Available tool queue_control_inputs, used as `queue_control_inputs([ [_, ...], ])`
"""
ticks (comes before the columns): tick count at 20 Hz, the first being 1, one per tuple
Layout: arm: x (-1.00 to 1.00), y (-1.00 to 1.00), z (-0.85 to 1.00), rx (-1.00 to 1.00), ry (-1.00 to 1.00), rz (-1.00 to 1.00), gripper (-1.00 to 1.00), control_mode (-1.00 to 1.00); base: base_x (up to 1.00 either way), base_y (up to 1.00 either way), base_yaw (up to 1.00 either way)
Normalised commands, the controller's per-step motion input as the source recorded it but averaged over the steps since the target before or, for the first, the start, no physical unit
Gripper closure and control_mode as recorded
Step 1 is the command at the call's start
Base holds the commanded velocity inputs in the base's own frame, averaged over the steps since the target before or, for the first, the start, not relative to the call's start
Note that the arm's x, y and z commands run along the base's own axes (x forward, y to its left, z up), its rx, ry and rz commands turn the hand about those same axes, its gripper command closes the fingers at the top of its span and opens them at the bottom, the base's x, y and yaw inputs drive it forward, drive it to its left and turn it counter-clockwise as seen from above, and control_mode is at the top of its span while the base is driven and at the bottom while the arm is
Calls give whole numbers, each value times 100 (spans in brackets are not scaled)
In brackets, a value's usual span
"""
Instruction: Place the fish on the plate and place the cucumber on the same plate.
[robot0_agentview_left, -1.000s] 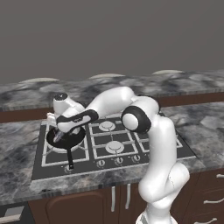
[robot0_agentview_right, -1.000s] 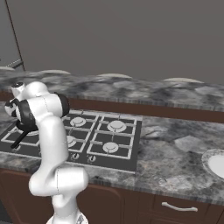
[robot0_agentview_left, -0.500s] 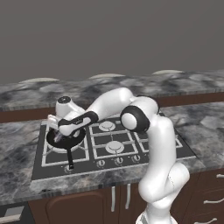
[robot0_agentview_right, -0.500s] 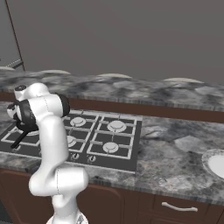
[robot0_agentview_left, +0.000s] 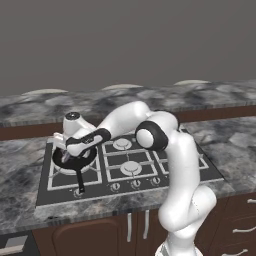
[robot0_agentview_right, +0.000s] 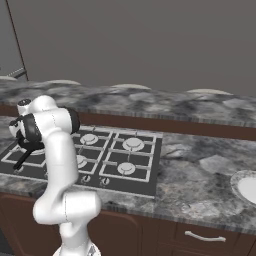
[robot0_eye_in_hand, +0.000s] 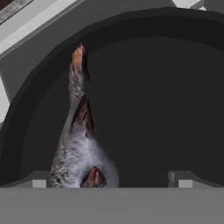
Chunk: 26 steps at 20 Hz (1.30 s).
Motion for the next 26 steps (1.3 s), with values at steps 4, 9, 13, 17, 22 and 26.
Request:
queue_control_inputs([
  [4, 8, 15, -22, 0, 0, 6, 100, -100, 0, 0, 0],
  [9, -9, -2, -35, 0, 0, 5, 100, -100, 0, 0, 0],
  [13, -25, -17, -26, 0, 0, 2, 100, -100, 0, 0, 0],
  [17, -14, -15, -12, 0, 0, 0, 100, -100, 0, 0, 0],
  [22, -5, -12, 23, 7, -2, 0, 100, -100, 0, 0, 0],
  [26, -13, -14, 61, 4, 0, 0, 100, -100, 0, 0, 0],
])
